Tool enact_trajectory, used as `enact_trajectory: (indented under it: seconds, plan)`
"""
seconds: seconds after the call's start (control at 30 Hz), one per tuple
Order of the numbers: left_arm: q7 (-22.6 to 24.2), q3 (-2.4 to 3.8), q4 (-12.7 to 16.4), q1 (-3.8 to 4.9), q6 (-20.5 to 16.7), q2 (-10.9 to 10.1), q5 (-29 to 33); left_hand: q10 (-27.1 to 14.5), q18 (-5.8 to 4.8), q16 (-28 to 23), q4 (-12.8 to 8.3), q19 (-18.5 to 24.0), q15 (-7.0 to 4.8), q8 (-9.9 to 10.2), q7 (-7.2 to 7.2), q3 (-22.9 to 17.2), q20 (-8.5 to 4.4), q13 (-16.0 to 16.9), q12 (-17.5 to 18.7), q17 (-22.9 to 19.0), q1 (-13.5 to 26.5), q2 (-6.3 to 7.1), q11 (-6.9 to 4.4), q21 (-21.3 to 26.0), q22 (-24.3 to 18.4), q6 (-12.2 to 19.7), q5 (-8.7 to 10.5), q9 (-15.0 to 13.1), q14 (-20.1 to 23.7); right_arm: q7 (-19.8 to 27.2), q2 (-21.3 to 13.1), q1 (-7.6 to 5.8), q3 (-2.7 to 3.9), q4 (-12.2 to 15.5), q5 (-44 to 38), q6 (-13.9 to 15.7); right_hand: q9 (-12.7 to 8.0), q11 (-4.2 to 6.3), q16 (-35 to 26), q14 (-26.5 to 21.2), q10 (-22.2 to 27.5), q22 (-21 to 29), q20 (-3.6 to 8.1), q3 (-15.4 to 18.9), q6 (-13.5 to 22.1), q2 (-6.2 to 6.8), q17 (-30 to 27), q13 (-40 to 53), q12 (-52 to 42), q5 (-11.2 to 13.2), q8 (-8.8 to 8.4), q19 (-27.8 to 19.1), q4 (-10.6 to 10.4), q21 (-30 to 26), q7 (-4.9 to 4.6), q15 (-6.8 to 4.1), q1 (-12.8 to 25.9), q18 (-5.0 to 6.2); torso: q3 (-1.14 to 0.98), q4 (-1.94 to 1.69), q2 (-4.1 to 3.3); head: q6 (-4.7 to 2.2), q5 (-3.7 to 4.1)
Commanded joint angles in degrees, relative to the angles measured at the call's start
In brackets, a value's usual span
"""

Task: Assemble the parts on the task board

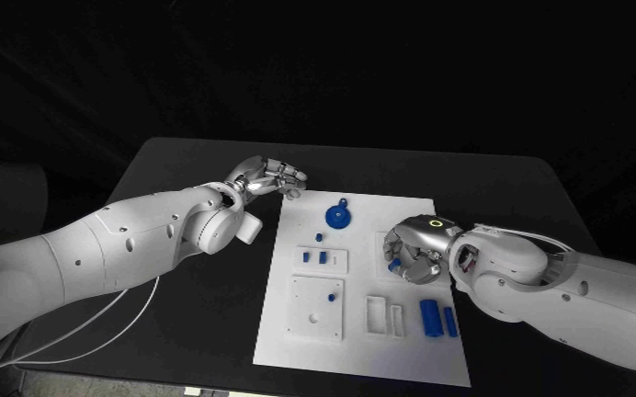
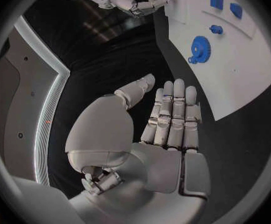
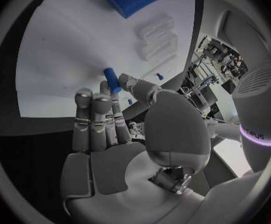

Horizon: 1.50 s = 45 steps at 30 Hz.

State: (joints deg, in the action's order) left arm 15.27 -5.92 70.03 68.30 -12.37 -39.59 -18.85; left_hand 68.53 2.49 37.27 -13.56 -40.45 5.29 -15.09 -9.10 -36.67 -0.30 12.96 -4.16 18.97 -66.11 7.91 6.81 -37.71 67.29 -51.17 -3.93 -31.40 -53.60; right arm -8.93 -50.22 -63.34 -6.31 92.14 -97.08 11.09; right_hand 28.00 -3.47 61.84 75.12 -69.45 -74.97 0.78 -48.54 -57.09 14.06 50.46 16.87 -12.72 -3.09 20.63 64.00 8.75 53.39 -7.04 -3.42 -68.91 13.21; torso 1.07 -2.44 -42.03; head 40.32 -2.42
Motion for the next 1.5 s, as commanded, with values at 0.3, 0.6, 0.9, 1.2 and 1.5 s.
enact_trajectory:
  seconds: [0.3, 0.6, 0.9, 1.2, 1.5]
  plan:
    - [0.29, 0.03, 0.07, 0.01, 1.09, 0.03, 0.30, -0.48, 1.12, -0.44, -0.09, 0.17, 0.28, -0.30, -0.13, 0.34, 0.10, -0.09, 0.14, 0.13, 0.29, -0.34, 0.14, 0.35, 0.13, 0.48, -0.07, 0.12, 0.34, -1.62, 0.26, 0.19, -0.03, 0.21, -5.42, 2.33, 0.56, 1.34, 0.38, -0.11, -2.58, -1.17, 0.37, -2.63, -1.12, -0.92, 0.01, 2.04, -1.36, 0.29, 0.62, 0.11, 1.24, 0.66, 0.52, -0.87, -1.05, 1.79, 0.00, 0.00, -0.02, 0.17, 0.16]
    - [0.34, 0.03, 0.04, -0.02, 1.11, 0.00, 0.30, -0.53, 1.12, -0.53, -0.05, 0.19, 0.30, -0.29, -0.15, 0.39, 0.13, -0.12, 0.15, 0.24, 0.36, -0.34, 0.16, 0.39, 0.17, 0.55, 0.03, 0.15, 0.37, -1.40, -0.26, 0.21, -0.01, 1.34, -6.08, 3.66, 1.08, 1.61, 0.36, -0.05, -2.95, -1.13, 0.41, -3.58, -1.63, -0.59, -0.01, 2.96, -2.02, 0.30, 0.95, 0.22, 1.19, 0.85, 0.77, -1.12, -1.28, 1.79, -0.01, -0.02, -0.01, 0.18, 0.19]
    - [0.37, 0.03, 0.00, -0.05, 1.01, 0.20, 0.30, -0.55, 1.12, -0.58, -0.02, 0.20, 0.31, -0.29, -0.16, 0.42, 0.14, -0.14, 0.15, 0.32, 0.40, -0.36, 0.17, 0.42, 0.21, 0.58, 0.09, 0.17, 0.37, -1.75, -1.75, -0.31, 1.40, 4.48, -7.40, 5.65, 1.45, 1.76, 0.36, 0.01, -3.11, -1.13, 0.46, -3.97, -1.87, -0.22, -0.02, 3.55, -2.40, 0.30, 1.13, 0.32, 0.95, 1.01, 0.90, -1.27, -1.31, 1.79, 0.00, 0.05, 0.05, 0.04, -0.13]
    - [0.36, 0.03, -0.11, -0.06, 0.90, 0.34, 0.30, -0.56, 1.13, -0.63, -0.03, 0.21, 0.31, -0.30, -0.17, 0.43, 0.14, -0.15, 0.15, 0.37, 0.40, -0.36, 0.17, 0.44, 0.23, 0.59, 0.11, 0.19, 0.38, -1.14, -0.16, -1.27, 1.90, 6.95, -7.45, 7.47, 1.70, 1.85, 0.39, 0.07, -3.19, -1.13, 0.49, -4.15, -2.00, 0.07, -0.01, 3.94, -2.62, 0.30, 1.22, 0.40, 0.56, 1.12, 0.97, -1.36, -1.30, 1.79, -0.05, 0.03, 0.00, -0.19, -0.39]
    - [0.86, 0.04, -0.50, -0.06, 0.82, 0.75, 0.30, -0.57, 1.17, -0.80, -0.20, 0.23, 0.31, -0.34, -0.17, 0.29, 0.15, -0.19, 0.13, 0.64, 0.10, -0.43, 0.17, 0.52, 0.35, 0.63, -0.36, 0.24, 0.37, 0.10, 6.52, -0.11, 1.62, 7.88, -7.28, 7.18, 1.84, 1.90, 0.41, 0.10, -3.24, -1.13, 0.52, -4.17, -2.09, 0.21, 0.01, 4.13, -2.72, 0.30, 1.27, 0.43, 0.40, 1.18, 1.01, -1.40, -1.28, 1.79, 0.00, 0.00, -0.03, -0.19, -0.56]
